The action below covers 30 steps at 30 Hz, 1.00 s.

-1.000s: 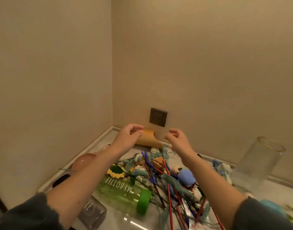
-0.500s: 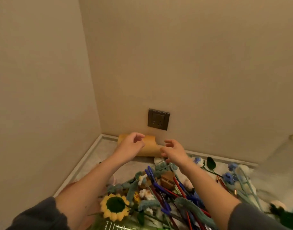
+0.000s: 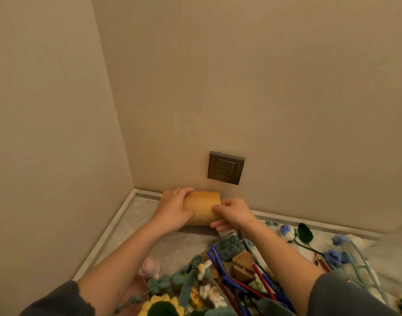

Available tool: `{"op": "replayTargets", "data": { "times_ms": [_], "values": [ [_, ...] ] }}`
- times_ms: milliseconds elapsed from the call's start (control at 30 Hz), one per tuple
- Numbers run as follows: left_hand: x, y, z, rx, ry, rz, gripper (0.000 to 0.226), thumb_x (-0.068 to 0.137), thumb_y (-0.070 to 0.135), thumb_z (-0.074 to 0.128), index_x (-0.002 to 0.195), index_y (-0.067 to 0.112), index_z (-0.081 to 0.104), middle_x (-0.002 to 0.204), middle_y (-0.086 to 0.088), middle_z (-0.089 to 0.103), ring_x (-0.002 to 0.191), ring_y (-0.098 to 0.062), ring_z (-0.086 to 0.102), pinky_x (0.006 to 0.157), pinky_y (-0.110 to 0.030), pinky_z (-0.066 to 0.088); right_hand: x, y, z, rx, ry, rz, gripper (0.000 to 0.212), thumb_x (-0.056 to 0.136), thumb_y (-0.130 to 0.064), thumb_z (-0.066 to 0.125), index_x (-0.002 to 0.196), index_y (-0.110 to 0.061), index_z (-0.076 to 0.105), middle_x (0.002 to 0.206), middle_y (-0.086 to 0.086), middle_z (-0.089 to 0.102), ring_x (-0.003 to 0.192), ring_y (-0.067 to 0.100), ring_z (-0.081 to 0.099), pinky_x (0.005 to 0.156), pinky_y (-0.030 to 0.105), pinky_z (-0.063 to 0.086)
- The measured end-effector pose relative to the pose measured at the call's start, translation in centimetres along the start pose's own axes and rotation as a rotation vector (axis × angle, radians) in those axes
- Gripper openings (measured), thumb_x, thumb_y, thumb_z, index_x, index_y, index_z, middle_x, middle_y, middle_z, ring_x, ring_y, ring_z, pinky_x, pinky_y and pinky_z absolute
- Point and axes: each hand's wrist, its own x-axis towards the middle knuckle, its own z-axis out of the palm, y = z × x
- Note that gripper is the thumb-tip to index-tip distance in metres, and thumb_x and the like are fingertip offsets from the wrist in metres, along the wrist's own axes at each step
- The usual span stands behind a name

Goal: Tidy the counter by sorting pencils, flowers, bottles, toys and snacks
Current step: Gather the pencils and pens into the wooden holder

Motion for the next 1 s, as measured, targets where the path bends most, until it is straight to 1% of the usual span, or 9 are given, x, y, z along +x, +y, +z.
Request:
{"op": "replayTargets", "data": {
  "times_ms": [100, 200, 333, 400, 533, 700, 800, 900, 1000],
  "values": [
    [-0.4, -0.4, -0.3, 0.022, 0.045, 0.001, 0.066, 0.078, 0.020, 0.066, 0.139, 0.024, 0.043, 0.141, -0.001, 0.045, 0.131, -0.020, 0.036, 0.110, -0.030, 0.030, -0.1, 0.1, 0.5, -0.019, 0.038, -0.077, 0.029, 0.096, -0.015, 0.059, 0.119, 0.003, 0.057, 0.086, 0.017, 0.070, 0.065, 0.021, 0.072, 0.056, 0.030, 0.059],
    [-1.1, -0.9, -0.9, 0.074, 0.068, -0.031, 0.071, 0.077, 0.024, 0.067, 0.142, 0.026, 0.038, 0.144, 0.000, 0.041, 0.134, -0.022, 0.032, 0.111, -0.032, 0.030, -0.6, -0.3, 1.4, -0.150, 0.091, -0.208, 0.022, 0.093, -0.015, 0.062, 0.105, 0.003, 0.065, 0.084, 0.016, 0.071, 0.069, 0.025, 0.073, 0.060, 0.037, 0.059],
    [-2.5, -1.7, -2.0, 0.091, 0.069, -0.107, 0.078, 0.076, 0.030, 0.066, 0.146, 0.027, 0.030, 0.147, -0.001, 0.035, 0.135, -0.026, 0.027, 0.108, -0.036, 0.031, -1.2, -1.6, 2.2, -0.502, 0.136, -0.410, 0.014, 0.092, -0.027, 0.062, 0.088, -0.016, 0.069, 0.080, 0.001, 0.073, 0.065, 0.008, 0.071, 0.064, 0.035, 0.059],
    [-3.1, -2.0, -2.4, 0.077, 0.050, -0.139, 0.079, 0.076, 0.032, 0.065, 0.146, 0.027, 0.029, 0.147, -0.003, 0.034, 0.135, -0.027, 0.026, 0.107, -0.036, 0.032, -1.6, -2.1, 2.4, -0.569, 0.131, -0.440, 0.012, 0.093, -0.029, 0.061, 0.085, -0.023, 0.067, 0.077, -0.005, 0.072, 0.063, 0.004, 0.070, 0.064, 0.033, 0.059],
    [-4.0, -2.3, -2.7, 0.061, 0.023, -0.181, 0.076, 0.077, 0.034, 0.065, 0.144, 0.029, 0.030, 0.145, -0.003, 0.035, 0.133, -0.027, 0.028, 0.104, -0.037, 0.033, -2.4, -2.0, 2.8, -0.615, 0.137, -0.452, 0.015, 0.092, -0.029, 0.061, 0.089, -0.017, 0.070, 0.076, -0.003, 0.073, 0.066, 0.007, 0.070, 0.069, 0.040, 0.060],
    [-4.4, -2.6, -2.9, 0.086, 0.055, -0.243, 0.086, 0.072, 0.038, 0.070, 0.146, 0.026, 0.028, 0.143, -0.006, 0.038, 0.131, -0.029, 0.034, 0.106, -0.038, 0.035, -3.5, -2.6, 4.0, -0.781, 0.178, -0.596, 0.009, 0.091, -0.032, 0.062, 0.091, -0.027, 0.069, 0.083, -0.008, 0.071, 0.077, 0.011, 0.066, 0.073, 0.040, 0.058],
    [-4.6, -3.1, -3.1, -0.122, 0.030, -0.282, 0.090, 0.070, 0.032, 0.076, 0.146, 0.022, 0.030, 0.140, -0.008, 0.042, 0.127, -0.026, 0.042, 0.104, -0.042, 0.042, -3.6, -3.6, 4.5, -0.845, 0.199, -0.679, 0.019, 0.092, -0.026, 0.060, 0.108, -0.028, 0.071, 0.101, -0.010, 0.068, 0.089, 0.011, 0.063, 0.078, 0.034, 0.056],
    [-4.9, -3.6, -3.0, -0.293, 0.010, -0.300, 0.081, 0.072, 0.023, 0.078, 0.140, 0.015, 0.036, 0.135, -0.010, 0.048, 0.113, -0.019, 0.049, 0.092, -0.032, 0.046, -3.4, -4.5, 5.0, -0.981, 0.175, -0.781, 0.023, 0.093, -0.022, 0.057, 0.113, -0.025, 0.068, 0.112, -0.008, 0.060, 0.089, 0.011, 0.059, 0.071, 0.025, 0.049],
    [-5.1, -4.2, -3.0, -0.363, -0.014, -0.351, 0.077, 0.074, 0.024, 0.077, 0.139, 0.014, 0.035, 0.125, -0.007, 0.054, 0.107, -0.020, 0.054, 0.083, -0.032, 0.051, -3.0, -5.0, 5.1, -1.094, 0.114, -0.838, 0.024, 0.094, -0.032, 0.057, 0.116, -0.025, 0.063, 0.124, -0.006, 0.051, 0.094, 0.014, 0.056, 0.072, 0.026, 0.048]
  ]
}}
